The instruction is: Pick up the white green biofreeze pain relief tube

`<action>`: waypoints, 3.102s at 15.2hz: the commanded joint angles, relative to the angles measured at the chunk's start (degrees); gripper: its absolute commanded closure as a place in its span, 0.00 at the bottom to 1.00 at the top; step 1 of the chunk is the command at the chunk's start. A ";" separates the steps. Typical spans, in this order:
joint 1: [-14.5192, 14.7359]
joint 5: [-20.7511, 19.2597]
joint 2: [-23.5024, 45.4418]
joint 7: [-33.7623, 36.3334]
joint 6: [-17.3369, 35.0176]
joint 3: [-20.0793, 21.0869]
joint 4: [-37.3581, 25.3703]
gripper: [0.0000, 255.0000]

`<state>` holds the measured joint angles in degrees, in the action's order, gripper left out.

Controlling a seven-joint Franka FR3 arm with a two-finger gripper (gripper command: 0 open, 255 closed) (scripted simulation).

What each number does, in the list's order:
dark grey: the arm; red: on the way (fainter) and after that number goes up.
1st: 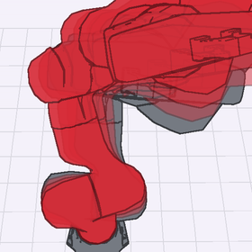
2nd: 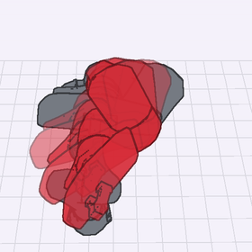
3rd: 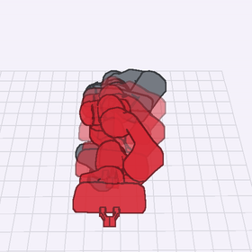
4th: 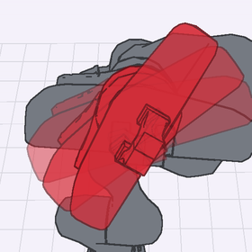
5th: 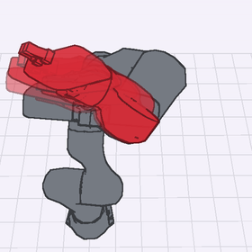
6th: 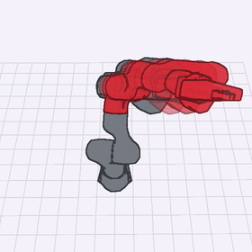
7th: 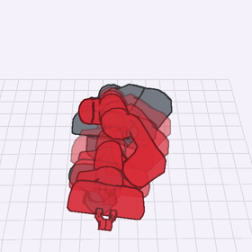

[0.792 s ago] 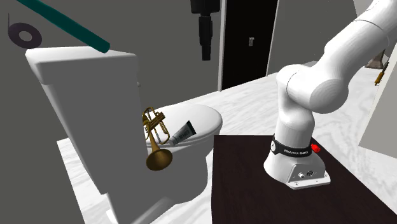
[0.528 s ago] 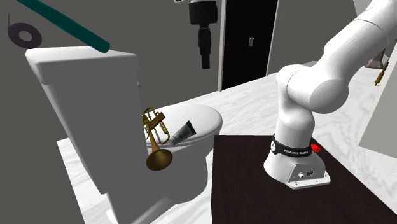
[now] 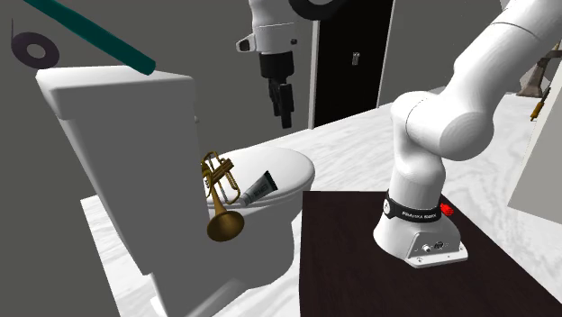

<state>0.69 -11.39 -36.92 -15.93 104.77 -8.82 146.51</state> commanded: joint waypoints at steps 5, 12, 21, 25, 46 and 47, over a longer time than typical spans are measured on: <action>0.37 -4.36 9.07 -12.52 11.28 -6.49 2.56 0.00; 1.60 -6.17 24.52 -27.01 25.03 -12.93 1.25 0.00; 1.20 -0.85 45.76 -45.82 39.03 -14.85 -5.17 0.00; 0.76 0.37 49.05 -46.27 42.24 -14.31 -5.13 0.00; 1.07 -0.37 47.04 -46.00 40.31 -14.69 -5.13 1.00; 1.17 -0.67 46.22 -45.89 39.50 -14.81 -5.15 1.00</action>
<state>1.74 -11.65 10.42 -61.92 145.33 -23.44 141.39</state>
